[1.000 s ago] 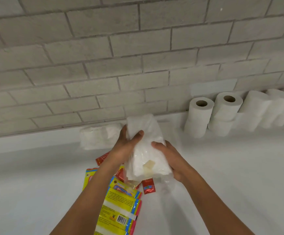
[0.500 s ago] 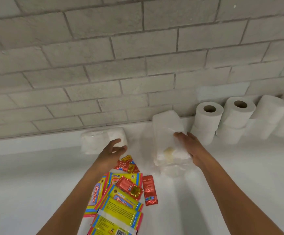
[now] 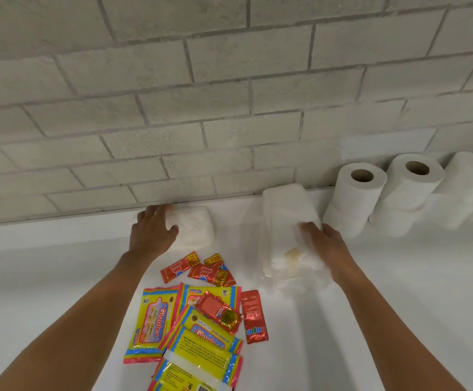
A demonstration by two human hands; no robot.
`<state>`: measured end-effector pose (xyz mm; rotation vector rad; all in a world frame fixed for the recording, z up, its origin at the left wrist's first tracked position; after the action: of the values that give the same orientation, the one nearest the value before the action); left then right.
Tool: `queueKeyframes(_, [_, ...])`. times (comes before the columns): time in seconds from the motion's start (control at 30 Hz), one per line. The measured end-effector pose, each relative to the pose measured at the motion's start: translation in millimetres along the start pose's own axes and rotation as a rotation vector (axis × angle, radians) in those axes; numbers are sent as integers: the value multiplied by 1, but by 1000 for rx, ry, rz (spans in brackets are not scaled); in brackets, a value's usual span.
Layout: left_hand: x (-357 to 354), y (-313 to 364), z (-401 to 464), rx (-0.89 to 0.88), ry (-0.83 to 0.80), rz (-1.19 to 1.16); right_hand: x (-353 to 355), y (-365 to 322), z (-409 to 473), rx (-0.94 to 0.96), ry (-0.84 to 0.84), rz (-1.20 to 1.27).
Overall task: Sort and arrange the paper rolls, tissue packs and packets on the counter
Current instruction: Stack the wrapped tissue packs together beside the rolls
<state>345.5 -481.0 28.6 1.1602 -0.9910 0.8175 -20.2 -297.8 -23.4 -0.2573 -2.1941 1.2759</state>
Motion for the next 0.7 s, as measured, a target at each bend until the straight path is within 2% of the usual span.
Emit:
queueKeyframes(0.13, [-8, -6, 17, -74, -20, 224, 4, 1, 0, -15, -20, -66])
queueKeyframes(0.27, [-18, -6, 22, -124, -21, 318, 9, 4, 2, -1, -20, -73])
queueKeyframes(0.47, [-19, -5, 18, -175, 2, 365, 24, -3, -9, 120, 185, -120])
queueKeyframes(0.7, [-12, -4, 14, -140, -32, 331, 24, -7, -26, 156, 187, -138])
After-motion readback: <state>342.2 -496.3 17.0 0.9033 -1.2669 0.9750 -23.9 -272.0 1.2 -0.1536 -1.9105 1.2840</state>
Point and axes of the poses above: each hand's wrist, its own z-axis towards the middle knuckle, its own x-axis out of the back of the hand, y = z × x, the point moved 8 cm from there along z, towards the middle knuckle, and after that the axes turned 7 degrees about -z, right-handed, at the moved point
